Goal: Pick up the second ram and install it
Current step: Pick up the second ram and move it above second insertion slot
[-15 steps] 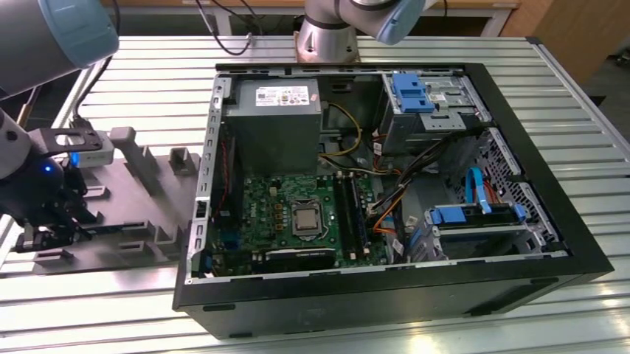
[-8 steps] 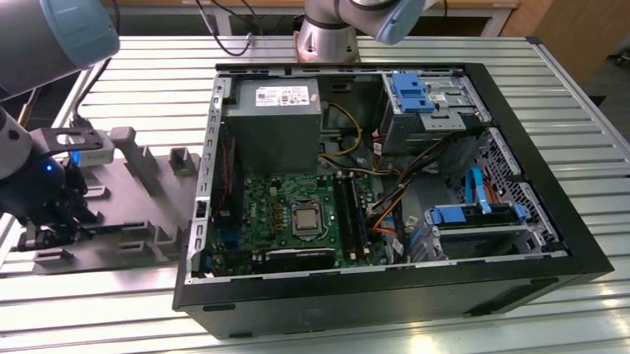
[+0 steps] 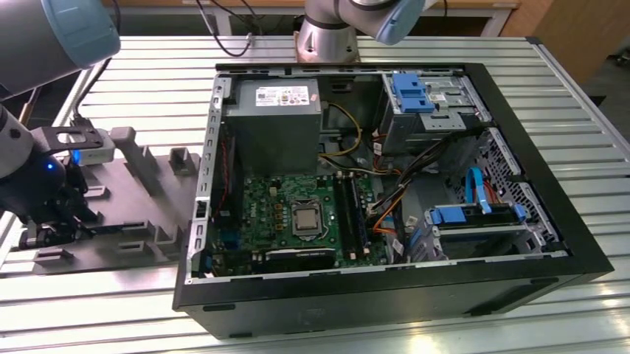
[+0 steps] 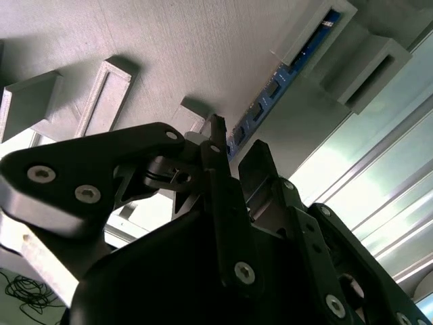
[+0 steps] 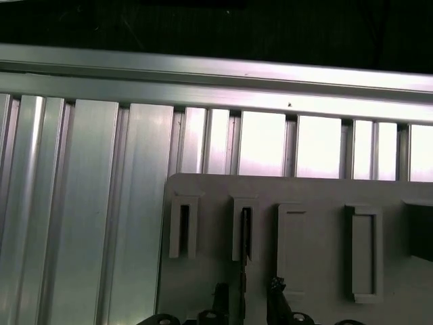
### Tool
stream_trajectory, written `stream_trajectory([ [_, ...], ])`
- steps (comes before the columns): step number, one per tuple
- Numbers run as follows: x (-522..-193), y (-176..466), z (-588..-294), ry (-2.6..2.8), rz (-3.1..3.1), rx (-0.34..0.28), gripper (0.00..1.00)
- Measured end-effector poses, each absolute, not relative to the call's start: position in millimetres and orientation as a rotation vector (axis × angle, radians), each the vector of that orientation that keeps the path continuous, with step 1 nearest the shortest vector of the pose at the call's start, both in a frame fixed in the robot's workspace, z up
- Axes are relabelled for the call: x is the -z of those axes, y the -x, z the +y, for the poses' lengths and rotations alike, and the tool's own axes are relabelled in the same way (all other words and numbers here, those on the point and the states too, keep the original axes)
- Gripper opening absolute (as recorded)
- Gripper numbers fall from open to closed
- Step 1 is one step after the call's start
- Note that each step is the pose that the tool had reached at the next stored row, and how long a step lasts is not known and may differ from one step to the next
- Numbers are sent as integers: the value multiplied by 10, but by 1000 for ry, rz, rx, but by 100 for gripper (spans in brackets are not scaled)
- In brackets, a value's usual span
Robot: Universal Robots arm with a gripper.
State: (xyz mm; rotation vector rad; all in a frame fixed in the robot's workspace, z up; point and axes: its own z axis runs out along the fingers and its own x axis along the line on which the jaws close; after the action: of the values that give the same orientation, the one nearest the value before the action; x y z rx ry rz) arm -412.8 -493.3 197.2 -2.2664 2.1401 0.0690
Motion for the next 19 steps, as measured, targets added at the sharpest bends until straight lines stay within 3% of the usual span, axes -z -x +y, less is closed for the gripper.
stream_trajectory([
  [3, -1972, 4128, -4933, 2267, 2140, -68, 36],
  [5, -1972, 4128, -4933, 2267, 2141, -68, 27],
  [19, -1998, 4128, -4932, 2267, 2141, -67, 27],
])
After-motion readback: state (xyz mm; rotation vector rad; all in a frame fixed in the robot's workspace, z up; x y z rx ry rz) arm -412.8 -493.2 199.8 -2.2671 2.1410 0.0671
